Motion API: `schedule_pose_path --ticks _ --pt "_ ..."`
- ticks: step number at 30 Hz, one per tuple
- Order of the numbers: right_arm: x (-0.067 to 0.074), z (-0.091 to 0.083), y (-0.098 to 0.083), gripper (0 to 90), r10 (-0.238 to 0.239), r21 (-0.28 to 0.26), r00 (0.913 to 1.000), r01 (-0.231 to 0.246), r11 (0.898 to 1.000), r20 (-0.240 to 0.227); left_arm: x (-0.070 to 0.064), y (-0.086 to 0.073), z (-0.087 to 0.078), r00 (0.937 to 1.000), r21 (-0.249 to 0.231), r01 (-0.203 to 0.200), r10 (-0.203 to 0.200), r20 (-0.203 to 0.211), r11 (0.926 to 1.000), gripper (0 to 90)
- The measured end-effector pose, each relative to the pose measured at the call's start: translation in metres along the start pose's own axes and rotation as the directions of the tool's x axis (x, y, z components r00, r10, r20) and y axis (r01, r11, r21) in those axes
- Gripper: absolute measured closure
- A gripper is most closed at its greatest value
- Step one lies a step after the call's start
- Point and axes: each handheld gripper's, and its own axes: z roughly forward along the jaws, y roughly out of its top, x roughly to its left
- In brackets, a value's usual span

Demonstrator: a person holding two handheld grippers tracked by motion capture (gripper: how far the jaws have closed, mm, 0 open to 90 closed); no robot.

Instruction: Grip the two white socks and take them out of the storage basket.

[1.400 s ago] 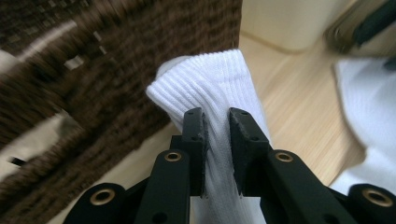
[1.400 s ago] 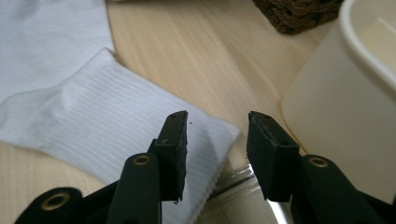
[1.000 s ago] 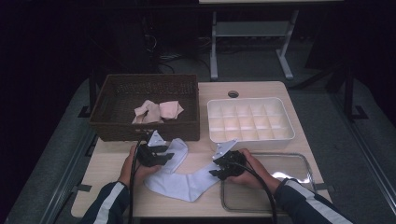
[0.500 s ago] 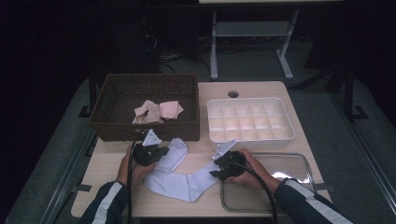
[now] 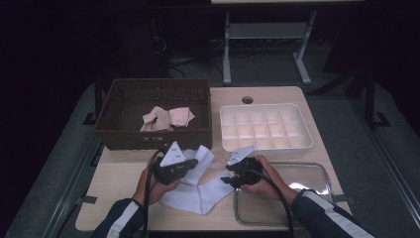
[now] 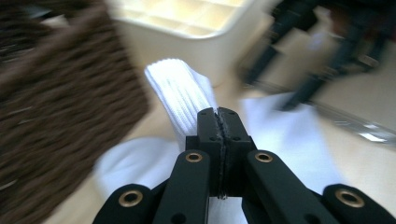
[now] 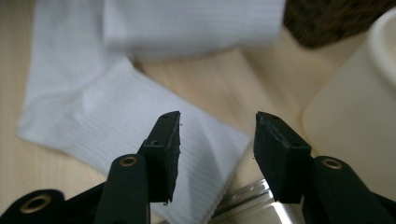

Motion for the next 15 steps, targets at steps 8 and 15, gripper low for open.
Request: schedule_pose_path --ticks 8,15 --pt "-0.001 -0.026 0.001 46.5 -0.003 -0.103 0.9998 0.001 0.995 -0.02 -0.041 -0.005 0.032 0.9853 0.095 -0.081 0.065 0.158 0.9922 88.1" --pt "0.008 -0.029 -0.004 50.4 -0.03 -0.094 0.9978 0.024 0.995 -0.059 -0.054 -0.016 0.035 0.9746 0.147 -0.095 0.062 0.215 0.9845 87.3"
